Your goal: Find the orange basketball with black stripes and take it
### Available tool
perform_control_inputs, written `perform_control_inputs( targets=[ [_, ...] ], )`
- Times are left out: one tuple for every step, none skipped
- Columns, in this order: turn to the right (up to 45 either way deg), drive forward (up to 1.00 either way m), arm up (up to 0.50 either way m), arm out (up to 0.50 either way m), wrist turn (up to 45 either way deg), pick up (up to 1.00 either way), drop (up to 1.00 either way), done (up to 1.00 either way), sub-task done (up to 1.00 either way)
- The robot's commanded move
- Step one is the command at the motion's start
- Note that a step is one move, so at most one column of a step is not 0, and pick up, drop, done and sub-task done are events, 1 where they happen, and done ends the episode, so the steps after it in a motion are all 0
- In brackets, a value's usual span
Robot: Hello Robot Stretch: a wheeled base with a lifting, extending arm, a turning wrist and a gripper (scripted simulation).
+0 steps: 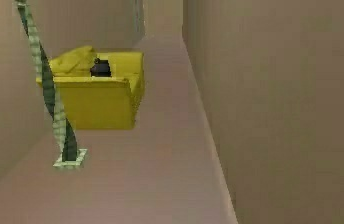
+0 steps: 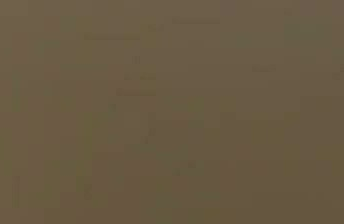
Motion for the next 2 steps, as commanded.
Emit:
perform_control_inputs(
  targets=[
    [0.0, 1.0, 0.0, 0.0, 0.0, 0.0, 0.0, 0.0, 0.0],
    [0.0, 1.0, 0.0, 0.0, 0.0, 0.0, 0.0, 0.0, 0.0]
  ],
)
